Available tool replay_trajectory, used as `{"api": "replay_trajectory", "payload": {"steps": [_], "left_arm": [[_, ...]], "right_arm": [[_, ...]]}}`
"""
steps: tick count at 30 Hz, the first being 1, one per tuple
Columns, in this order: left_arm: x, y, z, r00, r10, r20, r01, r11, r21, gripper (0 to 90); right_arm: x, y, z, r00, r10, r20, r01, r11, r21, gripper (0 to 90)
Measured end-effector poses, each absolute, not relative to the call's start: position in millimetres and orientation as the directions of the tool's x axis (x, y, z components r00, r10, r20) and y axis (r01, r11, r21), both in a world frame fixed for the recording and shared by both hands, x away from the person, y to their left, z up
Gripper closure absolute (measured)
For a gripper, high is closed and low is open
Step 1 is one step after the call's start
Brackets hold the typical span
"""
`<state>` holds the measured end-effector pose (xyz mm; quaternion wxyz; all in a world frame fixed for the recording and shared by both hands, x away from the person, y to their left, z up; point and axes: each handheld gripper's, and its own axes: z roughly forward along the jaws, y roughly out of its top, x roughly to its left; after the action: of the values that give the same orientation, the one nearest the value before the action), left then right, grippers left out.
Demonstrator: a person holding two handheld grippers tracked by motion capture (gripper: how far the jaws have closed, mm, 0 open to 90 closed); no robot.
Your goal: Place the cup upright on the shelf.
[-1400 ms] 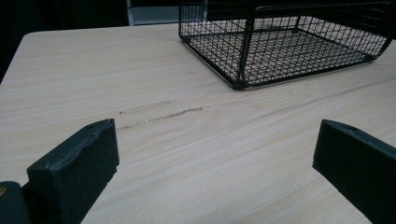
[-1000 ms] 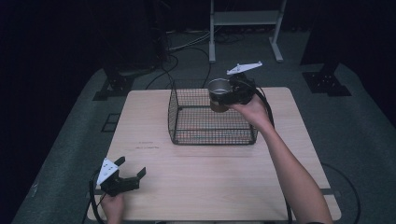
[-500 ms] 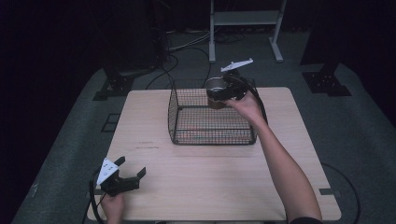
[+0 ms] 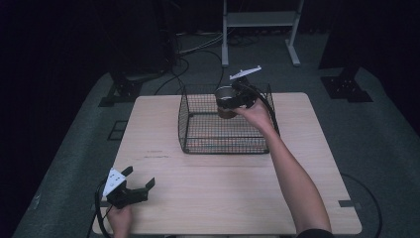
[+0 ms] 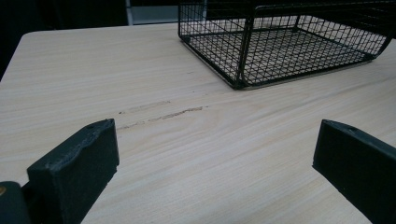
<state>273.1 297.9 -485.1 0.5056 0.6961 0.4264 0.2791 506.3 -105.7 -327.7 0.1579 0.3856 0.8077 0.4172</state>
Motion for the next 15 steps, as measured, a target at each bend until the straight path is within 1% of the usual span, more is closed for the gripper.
{"api": "replay_trajectory", "payload": {"steps": [8,15], "left_arm": [[273.3,297.7,-485.2,0.479,0.877,-0.046,0.312,-0.121,0.942,0.0],[273.5,297.6,-485.2,0.478,0.877,-0.048,0.315,-0.12,0.941,0.0]], "right_arm": [[514.0,-103.0,-339.0,-0.643,0.76,0.093,0.52,0.345,0.781,17.9],[521.3,-101.2,-349.0,-0.64,0.763,0.092,0.531,0.352,0.771,17.9]]}}
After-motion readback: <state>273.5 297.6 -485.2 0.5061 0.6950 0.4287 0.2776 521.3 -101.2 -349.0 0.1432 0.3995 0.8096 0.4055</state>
